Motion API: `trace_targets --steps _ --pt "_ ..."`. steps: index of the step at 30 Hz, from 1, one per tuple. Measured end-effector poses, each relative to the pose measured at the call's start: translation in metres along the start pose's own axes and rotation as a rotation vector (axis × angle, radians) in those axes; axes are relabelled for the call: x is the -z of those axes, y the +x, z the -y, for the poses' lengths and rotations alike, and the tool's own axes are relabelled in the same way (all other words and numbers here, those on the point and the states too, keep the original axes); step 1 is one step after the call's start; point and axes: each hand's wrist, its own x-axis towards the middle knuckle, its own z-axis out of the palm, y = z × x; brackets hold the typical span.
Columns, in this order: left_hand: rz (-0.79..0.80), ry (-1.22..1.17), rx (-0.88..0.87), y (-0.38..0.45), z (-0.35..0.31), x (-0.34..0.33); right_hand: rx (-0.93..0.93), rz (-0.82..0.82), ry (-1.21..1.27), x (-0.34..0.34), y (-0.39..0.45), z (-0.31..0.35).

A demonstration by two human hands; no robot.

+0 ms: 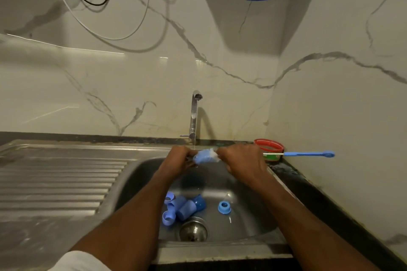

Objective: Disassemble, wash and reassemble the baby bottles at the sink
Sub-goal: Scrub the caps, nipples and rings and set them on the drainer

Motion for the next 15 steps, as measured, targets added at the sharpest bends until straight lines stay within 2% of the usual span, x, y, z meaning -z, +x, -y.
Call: trace_targets --steps 1,2,4,5,6,7,11,13,15 --pt "-0.034 -0.018 -0.017 -0.002 0.0 0.002 -0.093 0.038 0.095 -0.003 -0.001 0.003" --pt "-0.076 -0.021 -0.039 -0.003 0.0 0.005 -0.222 0.128 0.293 -0.005 0.0 0.004" --pt "-0.158 -0.029 -0.099 -0.004 -0.005 0.008 -0.546 0.392 0.93 -0.005 0.003 0.001" --pt "-0.179 -0.029 -0.132 -0.004 -0.007 0.009 -0.66 0.501 1.158 -0.004 0.002 0.001" --pt "-0.171 -0.021 -0.148 -0.005 -0.011 0.009 -0.678 0.53 1.225 -0.006 0.002 -0.001" --pt "-0.155 -0.024 -0.16 -0.005 -0.013 0.008 -0.63 0.499 1.158 -0.008 0.003 -0.002" --pt "-0.006 0.007 -0.031 -0.005 -0.018 -0.003 -0.221 0.153 0.304 -0.02 0.0 -0.003" --pt "0.085 0.039 0.033 -0.004 -0.019 -0.004 -0.07 0.038 0.056 -0.013 0.002 -0.006" --pt "0.109 0.1 0.055 -0.003 -0.016 -0.004 0.05 0.01 -0.114 -0.006 0.004 -0.005"
